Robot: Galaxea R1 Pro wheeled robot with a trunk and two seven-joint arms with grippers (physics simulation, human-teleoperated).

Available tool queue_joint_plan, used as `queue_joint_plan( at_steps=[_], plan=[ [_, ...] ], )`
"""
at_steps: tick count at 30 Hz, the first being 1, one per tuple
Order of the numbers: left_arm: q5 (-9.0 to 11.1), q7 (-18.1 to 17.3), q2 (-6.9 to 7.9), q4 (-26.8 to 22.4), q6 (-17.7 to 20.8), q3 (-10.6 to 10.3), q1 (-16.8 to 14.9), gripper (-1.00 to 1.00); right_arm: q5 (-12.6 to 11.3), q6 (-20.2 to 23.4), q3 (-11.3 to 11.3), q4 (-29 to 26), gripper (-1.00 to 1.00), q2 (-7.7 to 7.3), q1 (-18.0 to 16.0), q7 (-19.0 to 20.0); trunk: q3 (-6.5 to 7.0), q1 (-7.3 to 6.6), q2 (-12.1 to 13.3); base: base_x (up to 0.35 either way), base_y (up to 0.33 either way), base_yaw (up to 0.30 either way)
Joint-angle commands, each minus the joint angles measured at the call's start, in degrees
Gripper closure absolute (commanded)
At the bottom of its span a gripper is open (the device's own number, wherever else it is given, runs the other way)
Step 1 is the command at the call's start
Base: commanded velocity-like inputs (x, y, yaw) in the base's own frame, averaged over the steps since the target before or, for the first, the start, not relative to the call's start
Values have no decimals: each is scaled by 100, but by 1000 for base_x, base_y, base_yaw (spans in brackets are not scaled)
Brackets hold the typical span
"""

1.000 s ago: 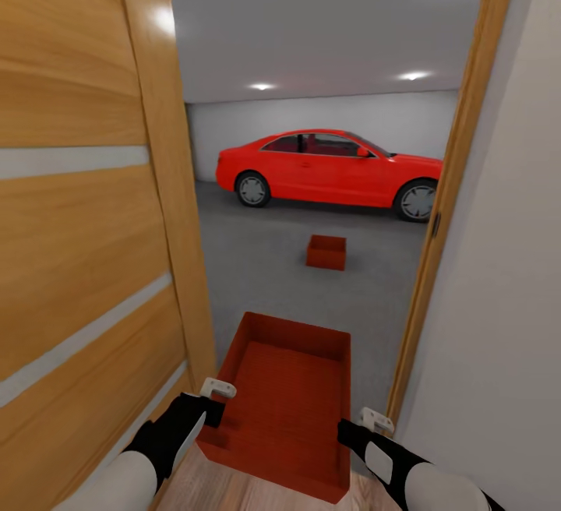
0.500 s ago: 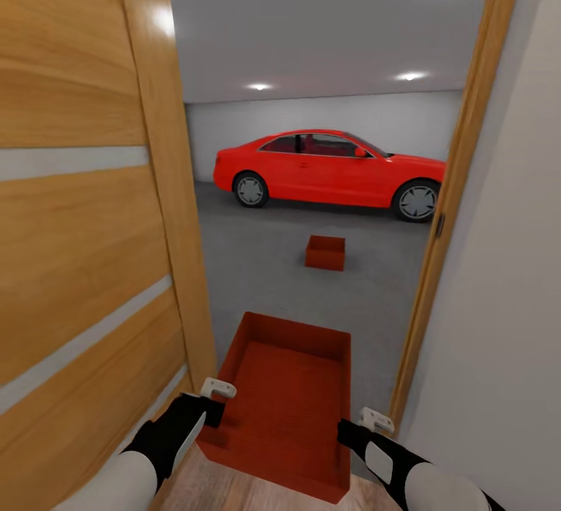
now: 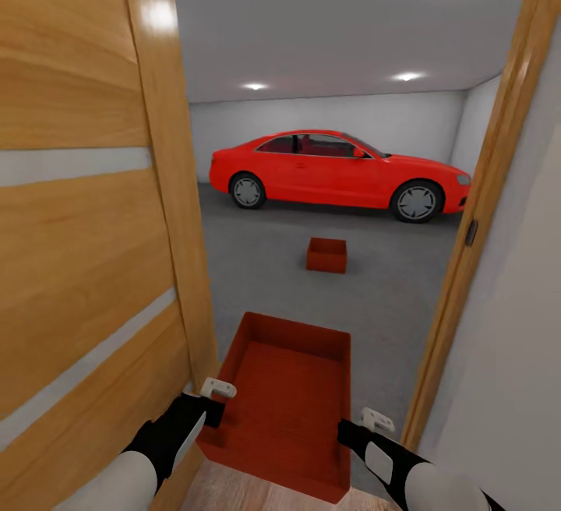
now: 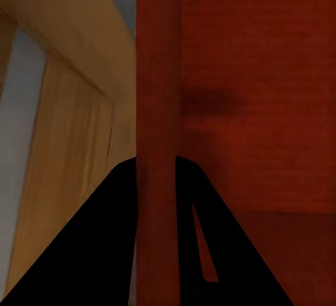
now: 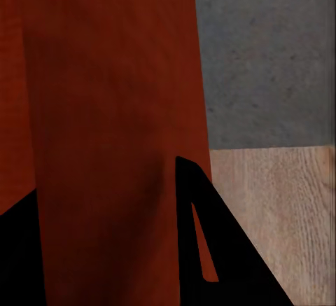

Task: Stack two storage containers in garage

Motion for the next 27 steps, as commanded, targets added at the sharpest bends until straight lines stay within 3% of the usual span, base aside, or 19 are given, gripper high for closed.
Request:
queue_joint_plan(
  at_steps=[1, 14, 27],
  plan=[
    [330, 15, -67, -7, 39, 85, -4, 100, 41, -340, 234, -21, 100, 28, 4, 3, -3, -1, -3, 8, 7, -257],
    [330, 15, -65, -5, 40, 85, -4, 100, 41, -338, 236, -21, 100, 28, 4, 3, 48, -1, -3, 1, 15, -264],
    [330, 15, -65, -1, 40, 85, -4, 100, 41, -334, 235, -22, 100, 28, 4, 3, 55, -1, -3, 0, 263, -55]
  ],
)
